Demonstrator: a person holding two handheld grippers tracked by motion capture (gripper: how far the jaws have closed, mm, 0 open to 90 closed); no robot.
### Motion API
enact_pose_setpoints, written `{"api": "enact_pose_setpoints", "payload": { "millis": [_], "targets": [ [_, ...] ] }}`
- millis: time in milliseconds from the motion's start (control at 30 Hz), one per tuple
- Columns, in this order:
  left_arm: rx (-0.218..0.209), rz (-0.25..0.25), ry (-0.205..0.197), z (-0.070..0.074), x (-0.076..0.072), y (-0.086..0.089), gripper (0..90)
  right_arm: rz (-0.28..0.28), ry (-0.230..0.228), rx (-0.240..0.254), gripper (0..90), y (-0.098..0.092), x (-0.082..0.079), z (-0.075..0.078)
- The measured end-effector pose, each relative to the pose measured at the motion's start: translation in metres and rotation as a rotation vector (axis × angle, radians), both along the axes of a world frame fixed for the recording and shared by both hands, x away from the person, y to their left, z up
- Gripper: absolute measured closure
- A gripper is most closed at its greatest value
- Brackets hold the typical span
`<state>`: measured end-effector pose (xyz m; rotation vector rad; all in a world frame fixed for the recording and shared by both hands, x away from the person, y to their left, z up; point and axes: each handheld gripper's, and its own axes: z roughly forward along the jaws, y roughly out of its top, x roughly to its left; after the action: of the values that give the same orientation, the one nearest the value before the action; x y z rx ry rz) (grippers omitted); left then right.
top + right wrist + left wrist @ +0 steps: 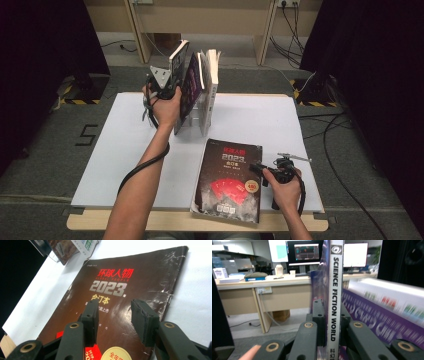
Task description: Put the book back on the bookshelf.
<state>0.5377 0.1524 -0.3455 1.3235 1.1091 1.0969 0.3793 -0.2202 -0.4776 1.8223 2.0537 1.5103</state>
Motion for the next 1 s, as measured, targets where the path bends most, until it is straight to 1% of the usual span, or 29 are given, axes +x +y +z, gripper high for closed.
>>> {"api": "enact_pose_setpoints", "payload": {
  "millis": [33, 67, 133, 167, 233, 267, 333, 367, 400, 433, 500, 533, 600, 633, 767, 833, 900, 967, 1000],
  "targets": [
    [0.0, -0.002, 0.008, -0.004, 0.001, 0.0, 81.9, -0.002, 0.001, 0.001, 58.6, -0.001, 0.0, 0.0],
    [-0.006, -0.009, -0.003, -0.009, 0.001, 0.0, 81.8, -0.002, -0.003, -0.001, 58.5, -0.002, 0.0, 0.0],
    [0.005, -0.02, -0.007, -0.012, 0.001, -0.001, 81.7, -0.004, 0.001, 0.002, 58.6, -0.003, 0.001, 0.0],
    [0.017, -0.029, -0.008, -0.013, 0.002, -0.002, 81.7, -0.005, 0.003, 0.003, 58.6, -0.003, 0.001, -0.001],
    [0.009, -0.047, -0.003, -0.015, 0.002, -0.005, 81.5, -0.003, 0.004, 0.001, 58.6, -0.003, 0.0, -0.001],
    [0.015, -0.052, -0.003, -0.015, 0.001, -0.006, 81.4, -0.004, 0.004, 0.001, 58.7, -0.002, 0.0, 0.0],
    [0.011, -0.073, 0.005, -0.015, 0.001, -0.008, 81.0, -0.004, 0.006, 0.005, 58.7, -0.002, -0.001, 0.001],
    [0.027, -0.076, 0.009, -0.015, 0.0, -0.009, 80.9, -0.004, 0.004, 0.005, 58.6, -0.002, -0.001, 0.002],
    [0.028, -0.089, 0.015, -0.015, 0.0, -0.01, 80.5, -0.004, 0.004, 0.004, 58.7, -0.002, -0.001, 0.001],
    [0.017, -0.109, 0.022, -0.015, 0.0, -0.01, 79.7, -0.002, 0.002, 0.003, 58.6, -0.002, -0.001, 0.001],
    [0.027, -0.129, 0.032, -0.014, -0.001, -0.01, 77.8, 0.0, 0.002, 0.001, 58.6, -0.001, -0.001, 0.001],
    [0.014, -0.147, 0.037, -0.013, -0.001, -0.01, 76.4, 0.0, 0.002, 0.0, 58.6, -0.001, -0.002, 0.001],
    [0.01, -0.167, 0.048, -0.011, -0.002, -0.008, 73.5, -0.001, 0.006, 0.003, 58.6, -0.001, -0.002, 0.001],
    [0.0, -0.186, 0.059, -0.01, -0.002, -0.007, 71.9, 0.001, 0.0, -0.002, 58.6, -0.001, -0.001, 0.001],
    [-0.018, -0.242, 0.091, -0.012, -0.005, -0.003, 62.6, 0.0, 0.004, -0.005, 58.6, 0.0, -0.001, 0.001],
    [-0.003, -0.256, 0.096, -0.013, -0.008, -0.001, 58.6, -0.003, 0.009, 0.001, 58.6, 0.001, -0.002, 0.001],
    [-0.006, -0.272, 0.103, -0.014, -0.011, 0.001, 54.1, 0.0, 0.001, -0.002, 58.6, 0.001, -0.002, 0.001],
    [-0.018, -0.287, 0.111, -0.014, -0.015, 0.002, 49.8, 0.002, 0.001, -0.004, 58.6, 0.001, -0.002, 0.001],
    [-0.016, -0.295, 0.115, -0.015, -0.016, 0.002, 48.3, 0.002, 0.005, -0.004, 58.6, 0.001, -0.002, 0.001]
  ]
}}
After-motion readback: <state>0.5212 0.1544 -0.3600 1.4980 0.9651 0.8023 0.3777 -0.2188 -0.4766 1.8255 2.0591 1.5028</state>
